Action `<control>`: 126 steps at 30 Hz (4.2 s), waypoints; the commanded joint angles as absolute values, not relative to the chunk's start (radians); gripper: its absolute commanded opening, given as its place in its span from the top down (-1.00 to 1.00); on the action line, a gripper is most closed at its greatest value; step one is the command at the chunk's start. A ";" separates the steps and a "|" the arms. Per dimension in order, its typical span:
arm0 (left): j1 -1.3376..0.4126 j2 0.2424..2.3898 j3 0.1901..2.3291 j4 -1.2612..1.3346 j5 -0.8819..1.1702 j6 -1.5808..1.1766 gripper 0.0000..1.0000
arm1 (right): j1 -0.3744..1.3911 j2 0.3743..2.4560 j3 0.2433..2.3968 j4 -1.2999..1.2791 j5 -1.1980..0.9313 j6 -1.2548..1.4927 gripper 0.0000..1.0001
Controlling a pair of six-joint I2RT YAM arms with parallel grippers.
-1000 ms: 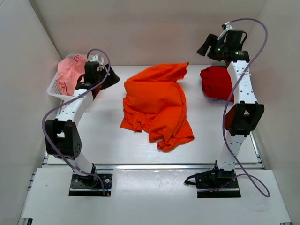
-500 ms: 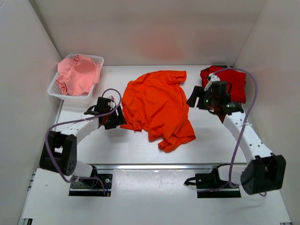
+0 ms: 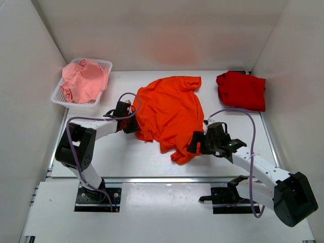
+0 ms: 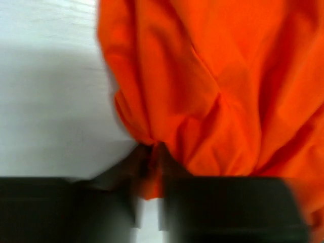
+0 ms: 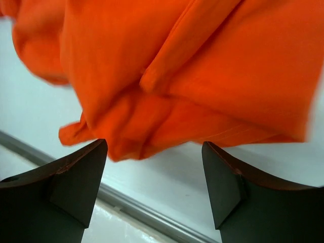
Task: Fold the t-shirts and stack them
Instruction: Flatten out the tshirt
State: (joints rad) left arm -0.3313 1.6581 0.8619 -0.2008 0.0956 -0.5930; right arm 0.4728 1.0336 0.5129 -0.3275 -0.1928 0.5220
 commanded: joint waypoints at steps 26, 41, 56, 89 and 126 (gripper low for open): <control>-0.104 1.230 0.856 -0.525 0.121 -0.466 1.00 | 0.076 1.154 0.908 -0.618 -0.158 0.199 -0.37; -0.101 1.243 0.801 -0.489 0.146 -0.473 1.00 | 0.064 1.216 0.618 -0.112 -0.443 0.455 -0.05; -0.106 1.249 0.769 -0.453 0.175 -0.492 1.00 | 0.057 1.505 0.621 0.149 -0.531 0.692 -0.09; -0.020 1.022 1.498 -0.410 0.178 -0.660 1.00 | -0.201 0.889 1.277 -0.328 -0.676 0.476 1.00; -0.021 1.045 1.574 -0.525 0.477 -0.581 1.00 | -0.275 0.934 1.390 -0.399 -0.750 0.394 1.00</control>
State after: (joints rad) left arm -0.0139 1.1515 1.6291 -0.4728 0.4267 -0.6064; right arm -0.2935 0.9955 1.4391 -0.3630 -0.7715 0.4236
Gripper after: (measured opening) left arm 0.030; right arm 0.030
